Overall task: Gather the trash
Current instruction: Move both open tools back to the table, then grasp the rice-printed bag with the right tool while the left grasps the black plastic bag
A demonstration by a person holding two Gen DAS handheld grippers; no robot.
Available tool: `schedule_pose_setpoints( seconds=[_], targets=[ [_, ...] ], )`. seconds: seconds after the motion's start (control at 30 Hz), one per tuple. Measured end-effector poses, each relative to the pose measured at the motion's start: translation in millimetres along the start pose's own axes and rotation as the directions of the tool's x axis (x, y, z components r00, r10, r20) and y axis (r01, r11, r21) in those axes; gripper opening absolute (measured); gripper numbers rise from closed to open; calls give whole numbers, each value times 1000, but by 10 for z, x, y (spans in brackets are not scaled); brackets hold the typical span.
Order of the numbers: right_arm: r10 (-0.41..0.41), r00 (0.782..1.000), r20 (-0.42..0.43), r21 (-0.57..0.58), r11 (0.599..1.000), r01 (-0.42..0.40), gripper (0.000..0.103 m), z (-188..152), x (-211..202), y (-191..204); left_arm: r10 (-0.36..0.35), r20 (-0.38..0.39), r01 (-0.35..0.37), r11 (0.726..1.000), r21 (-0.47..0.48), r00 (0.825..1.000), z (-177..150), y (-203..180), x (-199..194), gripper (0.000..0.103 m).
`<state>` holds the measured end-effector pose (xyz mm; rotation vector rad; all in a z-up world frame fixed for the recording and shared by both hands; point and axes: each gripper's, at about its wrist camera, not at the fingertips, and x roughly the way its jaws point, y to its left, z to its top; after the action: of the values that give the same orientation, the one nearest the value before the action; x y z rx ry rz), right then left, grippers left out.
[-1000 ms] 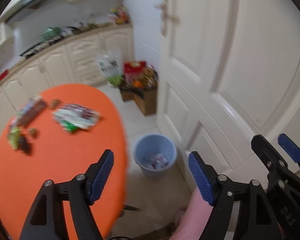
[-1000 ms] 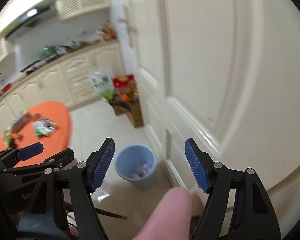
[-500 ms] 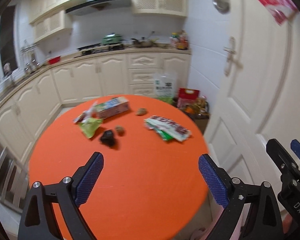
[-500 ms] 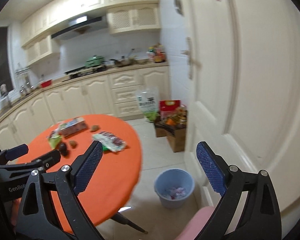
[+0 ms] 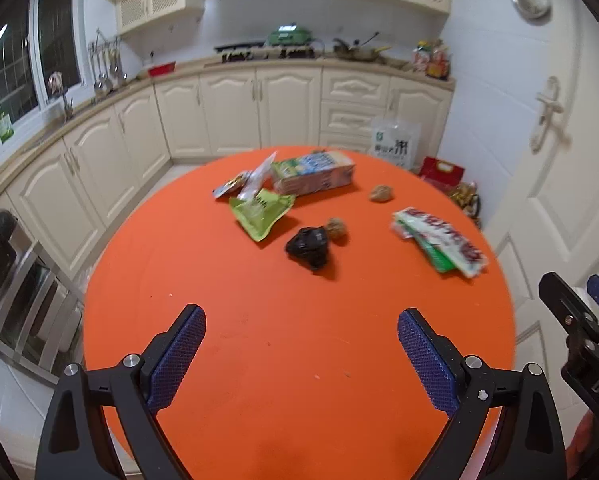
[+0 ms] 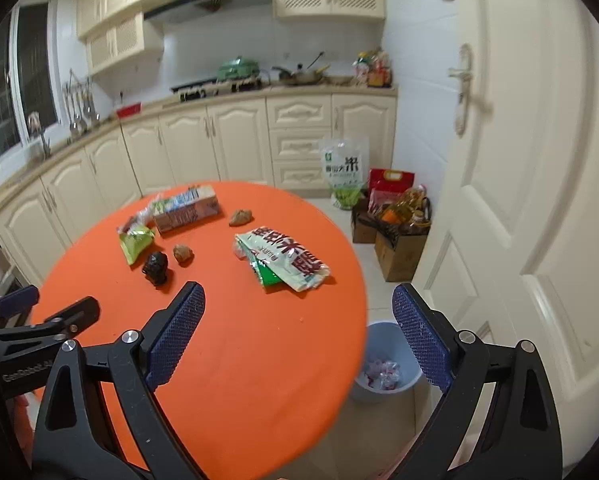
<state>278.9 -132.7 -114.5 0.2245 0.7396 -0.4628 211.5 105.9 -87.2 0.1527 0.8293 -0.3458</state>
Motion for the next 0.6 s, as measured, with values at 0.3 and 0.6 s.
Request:
schedule_pose_setpoints(
  seconds=[0.3, 0.6],
  targets=[
    [-14, 988, -153, -64, 998, 4, 95, 215, 1054, 95, 18, -107, -21, 999, -30, 994, 426, -14, 471, 95],
    [-23, 960, -278, -134, 991, -15, 95, 303, 1911, 202, 25, -235, -40, 997, -60, 972, 909, 81, 1232, 95]
  ],
)
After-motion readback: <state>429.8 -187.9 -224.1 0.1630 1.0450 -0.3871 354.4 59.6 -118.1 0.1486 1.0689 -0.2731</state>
